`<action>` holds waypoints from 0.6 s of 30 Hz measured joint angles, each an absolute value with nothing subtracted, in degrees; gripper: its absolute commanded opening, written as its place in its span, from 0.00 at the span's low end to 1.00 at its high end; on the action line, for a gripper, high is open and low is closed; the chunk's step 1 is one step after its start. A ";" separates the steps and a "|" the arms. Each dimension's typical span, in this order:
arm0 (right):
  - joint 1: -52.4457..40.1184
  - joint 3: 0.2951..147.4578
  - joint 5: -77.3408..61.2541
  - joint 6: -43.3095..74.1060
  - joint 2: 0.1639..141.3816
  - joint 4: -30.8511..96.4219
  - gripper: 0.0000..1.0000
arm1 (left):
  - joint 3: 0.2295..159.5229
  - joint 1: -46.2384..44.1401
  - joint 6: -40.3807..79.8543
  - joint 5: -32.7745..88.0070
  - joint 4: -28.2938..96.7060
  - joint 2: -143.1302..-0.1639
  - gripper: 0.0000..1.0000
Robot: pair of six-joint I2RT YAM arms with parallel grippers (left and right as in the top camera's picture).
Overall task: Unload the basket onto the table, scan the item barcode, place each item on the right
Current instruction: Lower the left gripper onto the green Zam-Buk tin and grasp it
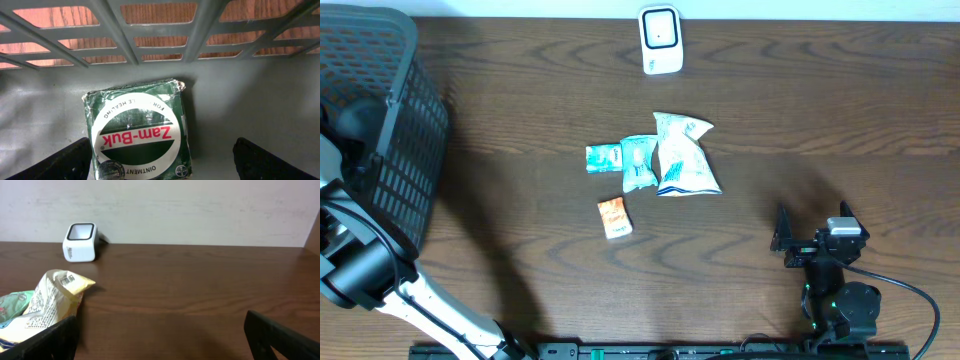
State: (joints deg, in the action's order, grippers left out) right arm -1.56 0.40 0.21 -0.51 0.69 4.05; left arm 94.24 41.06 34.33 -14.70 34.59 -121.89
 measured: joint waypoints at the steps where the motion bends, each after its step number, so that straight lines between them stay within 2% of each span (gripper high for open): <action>1: -1.56 0.40 0.21 -0.49 0.69 4.05 0.99 | 94.24 41.10 34.30 -14.70 34.63 -121.89 0.89; 18: -1.56 0.40 0.21 -0.49 0.69 4.05 0.99 | 94.24 41.54 34.33 -14.70 34.89 -123.13 0.89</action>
